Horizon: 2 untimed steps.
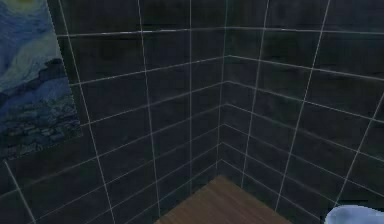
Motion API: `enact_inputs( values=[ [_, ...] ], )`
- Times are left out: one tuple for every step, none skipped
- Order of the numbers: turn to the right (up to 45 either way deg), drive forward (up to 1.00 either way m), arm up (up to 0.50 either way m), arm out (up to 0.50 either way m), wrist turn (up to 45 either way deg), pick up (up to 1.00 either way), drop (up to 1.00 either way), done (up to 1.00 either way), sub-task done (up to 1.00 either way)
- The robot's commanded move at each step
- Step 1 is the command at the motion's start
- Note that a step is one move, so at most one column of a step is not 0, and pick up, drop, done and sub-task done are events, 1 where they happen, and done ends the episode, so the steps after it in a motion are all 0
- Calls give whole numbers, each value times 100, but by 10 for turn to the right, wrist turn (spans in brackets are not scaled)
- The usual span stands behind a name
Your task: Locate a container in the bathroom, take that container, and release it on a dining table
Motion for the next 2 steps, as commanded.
enact_inputs(
  values=[
    [-120, 0, 0, 0, 0, 0, 0, 0, 0],
    [450, 0, 0, 0, 0, 0, 0, 0, 0]
  ],
)
